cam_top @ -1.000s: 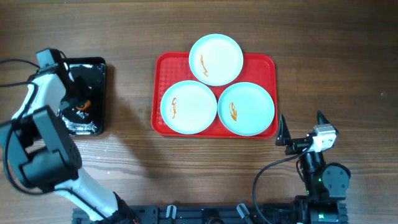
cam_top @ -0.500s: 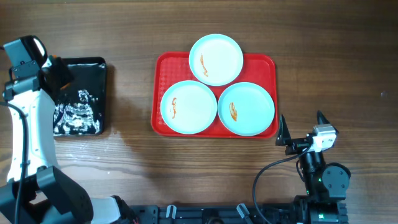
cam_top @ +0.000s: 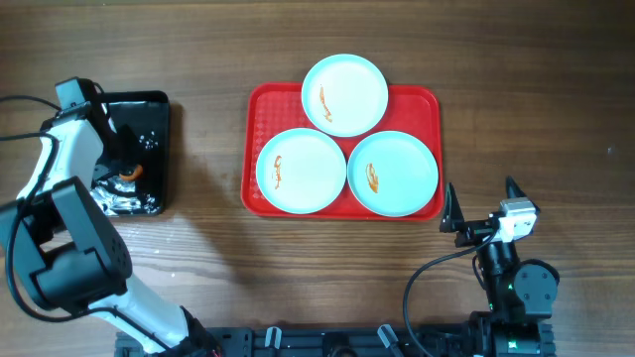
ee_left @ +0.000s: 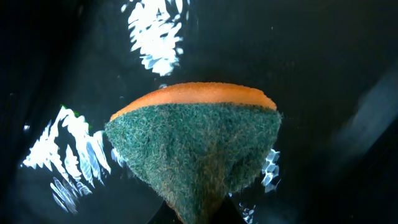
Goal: Clean dirty plates on tray and stack at the side
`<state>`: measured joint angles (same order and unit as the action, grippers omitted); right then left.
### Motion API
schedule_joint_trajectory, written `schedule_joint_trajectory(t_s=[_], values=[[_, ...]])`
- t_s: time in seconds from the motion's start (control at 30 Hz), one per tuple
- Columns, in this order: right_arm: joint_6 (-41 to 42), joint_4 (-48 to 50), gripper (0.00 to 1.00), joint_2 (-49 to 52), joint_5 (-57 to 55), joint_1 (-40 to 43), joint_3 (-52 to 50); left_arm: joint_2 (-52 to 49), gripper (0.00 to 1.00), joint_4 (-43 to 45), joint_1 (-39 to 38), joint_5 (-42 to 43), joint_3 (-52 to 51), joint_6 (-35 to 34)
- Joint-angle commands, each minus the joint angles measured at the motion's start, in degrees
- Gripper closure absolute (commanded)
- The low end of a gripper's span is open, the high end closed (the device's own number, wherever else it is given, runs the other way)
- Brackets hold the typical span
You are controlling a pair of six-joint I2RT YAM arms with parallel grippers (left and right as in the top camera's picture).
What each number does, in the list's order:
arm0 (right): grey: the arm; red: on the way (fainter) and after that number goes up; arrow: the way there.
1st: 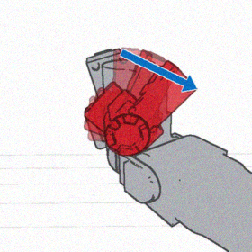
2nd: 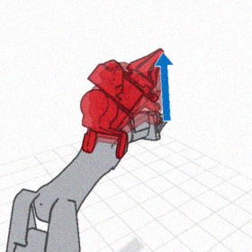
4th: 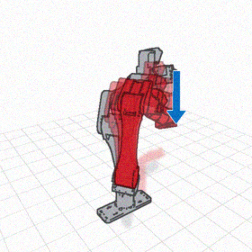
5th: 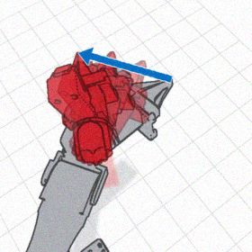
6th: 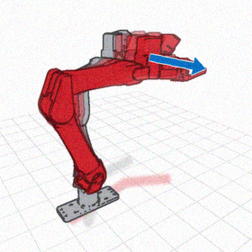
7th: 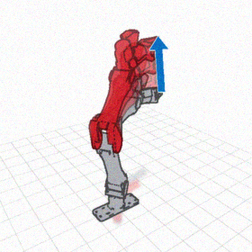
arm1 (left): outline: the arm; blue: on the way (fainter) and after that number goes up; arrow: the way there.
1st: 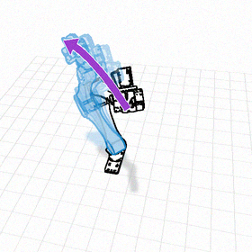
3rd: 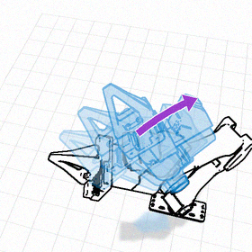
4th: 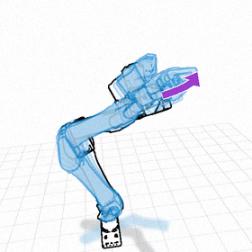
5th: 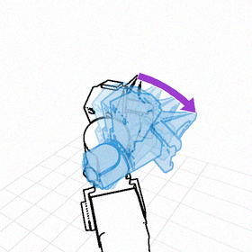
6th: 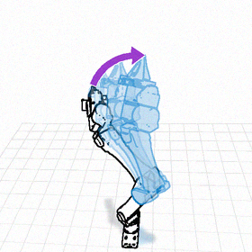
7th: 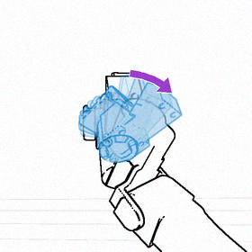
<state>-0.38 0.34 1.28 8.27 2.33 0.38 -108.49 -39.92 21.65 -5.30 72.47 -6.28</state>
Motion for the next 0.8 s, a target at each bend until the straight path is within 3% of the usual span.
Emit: schedule_joint_trajectory(t_s=[0.0, 0.27, 0.6, 0.77], values=[[-1.0, 0.1, 0.0, 0.1, -0.8, -0.3, -0.1, 6.8, 0.96, 0.5, 0.1, -2.3, 2.1, 0.1], [-1.0, 0.1, 0.0, 0.1, -0.8, -0.3, -0.1, 15.1, 0.96, 3.3, 0.0, 1.4, 2.2, 0.1], [-1.0, 0.1, 0.0, 0.1, -0.8, -0.3, -0.1, 6.0, 0.96, 6.5, 0.0, 1.6, -8.1, 0.1], [-1.0, 0.1, 0.0, 0.1, -0.8, -0.3, -0.1, 8.0, 0.96, 5.3, 0.0, 1.6, -5.8, 0.1]])
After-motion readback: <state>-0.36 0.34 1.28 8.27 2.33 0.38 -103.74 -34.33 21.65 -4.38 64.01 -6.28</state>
